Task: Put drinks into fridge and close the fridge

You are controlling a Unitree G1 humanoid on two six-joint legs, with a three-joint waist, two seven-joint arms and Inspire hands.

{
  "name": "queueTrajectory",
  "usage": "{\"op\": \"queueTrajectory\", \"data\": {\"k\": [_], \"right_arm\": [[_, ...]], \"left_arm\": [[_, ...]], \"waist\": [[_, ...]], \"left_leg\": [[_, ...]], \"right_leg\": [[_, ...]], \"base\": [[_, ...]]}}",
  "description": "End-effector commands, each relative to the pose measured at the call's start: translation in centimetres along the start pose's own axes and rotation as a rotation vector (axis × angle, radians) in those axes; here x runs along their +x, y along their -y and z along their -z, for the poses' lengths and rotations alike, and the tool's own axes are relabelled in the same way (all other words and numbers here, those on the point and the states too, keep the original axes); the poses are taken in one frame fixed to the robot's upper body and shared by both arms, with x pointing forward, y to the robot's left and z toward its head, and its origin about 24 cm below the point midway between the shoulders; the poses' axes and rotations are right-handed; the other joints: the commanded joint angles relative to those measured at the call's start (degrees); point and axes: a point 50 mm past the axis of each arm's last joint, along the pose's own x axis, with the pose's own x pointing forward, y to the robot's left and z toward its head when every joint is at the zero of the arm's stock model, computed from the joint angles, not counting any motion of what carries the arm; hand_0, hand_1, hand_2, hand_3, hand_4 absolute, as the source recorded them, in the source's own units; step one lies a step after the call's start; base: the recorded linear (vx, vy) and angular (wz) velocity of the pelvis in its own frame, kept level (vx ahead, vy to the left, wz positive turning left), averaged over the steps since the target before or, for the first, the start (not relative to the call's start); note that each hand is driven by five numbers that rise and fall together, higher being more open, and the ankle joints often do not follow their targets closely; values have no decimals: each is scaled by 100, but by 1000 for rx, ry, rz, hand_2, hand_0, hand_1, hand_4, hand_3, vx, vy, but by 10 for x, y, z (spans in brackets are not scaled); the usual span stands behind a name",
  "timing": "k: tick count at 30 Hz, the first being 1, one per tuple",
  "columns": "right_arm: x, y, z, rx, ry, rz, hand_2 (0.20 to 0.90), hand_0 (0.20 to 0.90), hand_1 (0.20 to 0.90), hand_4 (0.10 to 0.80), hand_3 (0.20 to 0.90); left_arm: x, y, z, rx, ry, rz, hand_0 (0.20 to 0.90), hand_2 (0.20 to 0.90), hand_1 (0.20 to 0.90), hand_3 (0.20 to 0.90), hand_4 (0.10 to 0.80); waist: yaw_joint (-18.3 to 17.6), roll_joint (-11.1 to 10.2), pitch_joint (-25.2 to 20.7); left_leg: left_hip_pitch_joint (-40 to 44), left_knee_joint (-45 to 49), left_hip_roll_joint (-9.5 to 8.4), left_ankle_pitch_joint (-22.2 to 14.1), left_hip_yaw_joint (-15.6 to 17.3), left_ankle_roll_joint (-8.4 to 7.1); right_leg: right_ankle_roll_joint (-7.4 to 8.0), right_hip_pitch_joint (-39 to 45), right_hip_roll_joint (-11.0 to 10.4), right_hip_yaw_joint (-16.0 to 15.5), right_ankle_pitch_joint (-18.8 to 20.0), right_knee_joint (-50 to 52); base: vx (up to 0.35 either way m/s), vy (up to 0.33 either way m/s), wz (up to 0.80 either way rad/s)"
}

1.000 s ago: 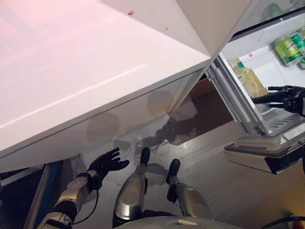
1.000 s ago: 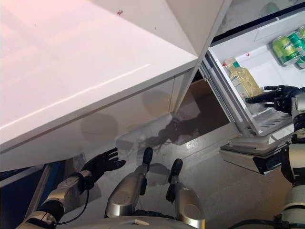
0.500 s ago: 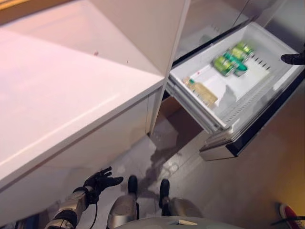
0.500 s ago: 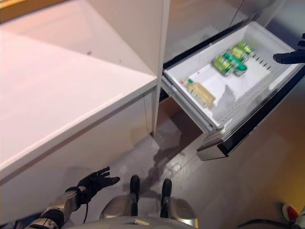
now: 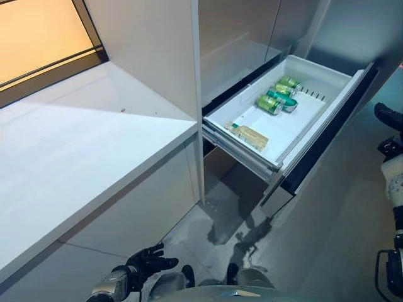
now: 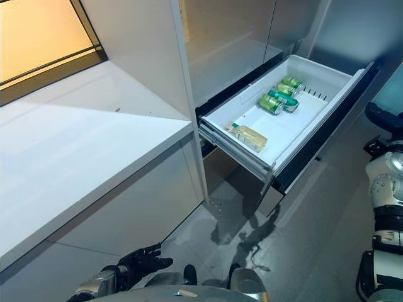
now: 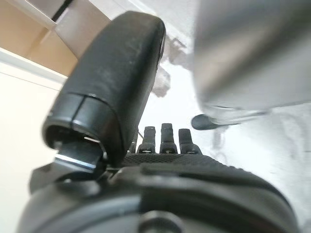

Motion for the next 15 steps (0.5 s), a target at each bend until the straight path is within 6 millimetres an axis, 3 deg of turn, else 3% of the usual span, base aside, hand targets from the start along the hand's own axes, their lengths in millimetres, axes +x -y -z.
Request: {"op": "queueTrajectory", "data": {"k": [1, 7, 15], "right_arm": [[-1, -16, -45, 310, 172, -75, 900, 900, 900, 800, 900], [1, -27, -40, 338, 143, -117, 900, 900, 900, 800, 900], [6, -36, -27, 393, 40, -168, 900, 900, 900, 800, 900]], "left_arm": [[-2, -3, 1, 7, 18, -23, 900, 900, 900, 900, 800], [-3, -4, -4, -18, 48, -53, 900, 900, 900, 900, 800], [-5, -5, -5, -61, 84, -77, 900, 900, 900, 900, 800]], "waist": [[290, -129, -30], [386, -12, 270], [519, 77, 529]], "left_leg": [[-429, 1399, -261, -1440, -207, 503], [-990, 2148, -403, -1649, -255, 607], [-1386, 2643, -497, -1740, -289, 610]], "right_leg": [[-187, -150, -194, -246, -547, 961], [-323, -731, -281, -296, -867, 1912], [-476, -1167, -391, -393, -1151, 2661]], "base": [[43, 12, 10], [-17, 21, 12], [3, 31, 8]]}}
